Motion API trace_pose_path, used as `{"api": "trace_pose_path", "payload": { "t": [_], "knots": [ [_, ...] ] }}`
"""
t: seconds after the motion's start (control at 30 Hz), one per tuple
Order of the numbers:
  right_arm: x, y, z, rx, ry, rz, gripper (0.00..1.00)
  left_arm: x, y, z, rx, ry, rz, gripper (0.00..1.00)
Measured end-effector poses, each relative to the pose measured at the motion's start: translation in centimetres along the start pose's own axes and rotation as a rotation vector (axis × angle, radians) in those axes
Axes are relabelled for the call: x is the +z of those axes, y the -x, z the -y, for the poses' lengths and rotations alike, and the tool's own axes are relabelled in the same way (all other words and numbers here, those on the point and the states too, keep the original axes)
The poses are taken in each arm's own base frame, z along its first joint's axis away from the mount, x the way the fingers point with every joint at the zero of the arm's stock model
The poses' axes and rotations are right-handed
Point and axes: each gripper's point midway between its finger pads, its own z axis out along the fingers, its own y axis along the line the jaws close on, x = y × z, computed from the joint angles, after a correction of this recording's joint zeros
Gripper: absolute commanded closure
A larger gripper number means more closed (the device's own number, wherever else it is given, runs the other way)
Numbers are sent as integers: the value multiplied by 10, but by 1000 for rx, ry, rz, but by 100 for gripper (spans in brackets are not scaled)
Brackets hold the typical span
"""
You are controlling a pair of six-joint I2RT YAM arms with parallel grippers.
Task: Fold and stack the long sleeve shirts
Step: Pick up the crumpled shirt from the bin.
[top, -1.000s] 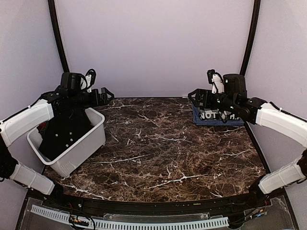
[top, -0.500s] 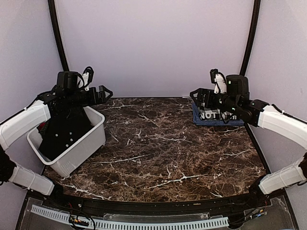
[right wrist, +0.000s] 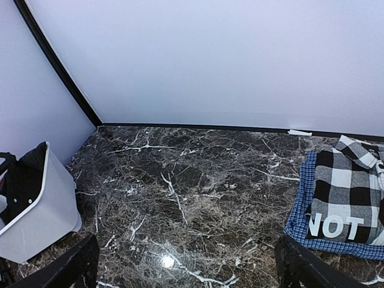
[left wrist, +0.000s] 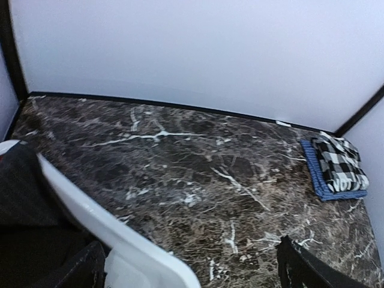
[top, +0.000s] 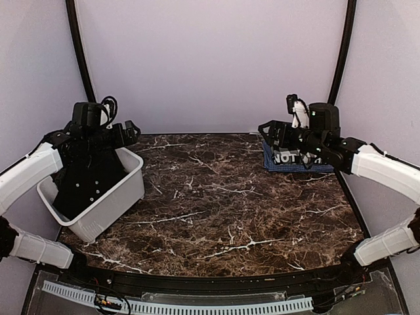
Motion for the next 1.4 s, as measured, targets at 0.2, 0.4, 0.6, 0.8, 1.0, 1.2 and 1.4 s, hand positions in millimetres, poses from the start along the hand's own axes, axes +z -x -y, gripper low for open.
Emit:
{"api": "trace_pose_path", "payload": {
  "t": [0.2, 0.4, 0.6, 0.8, 1.0, 1.2, 1.4],
  "knots": [
    [10, -10, -3, 0, 30, -33, 1, -15, -11, -78, -128, 340, -14, 1],
    [13, -14, -4, -11, 41, -43, 1, -36, -27, -143, -224, 574, -45, 1],
    [14, -14, -5, -27, 47, -42, 1, -50, -23, -180, -278, 683, -43, 4],
    [14, -12, -6, -38, 49, -35, 1, -50, -9, -203, -301, 746, -32, 13],
    [14, -12, -6, -46, 51, -30, 1, -39, -12, -214, -284, 772, -70, 34],
    [15, -16, -4, -47, 48, -38, 1, -33, -14, -213, -268, 756, -88, 69],
    [14, -15, -5, -48, 49, -34, 1, -30, -11, -210, -246, 730, -86, 97]
  ]
}}
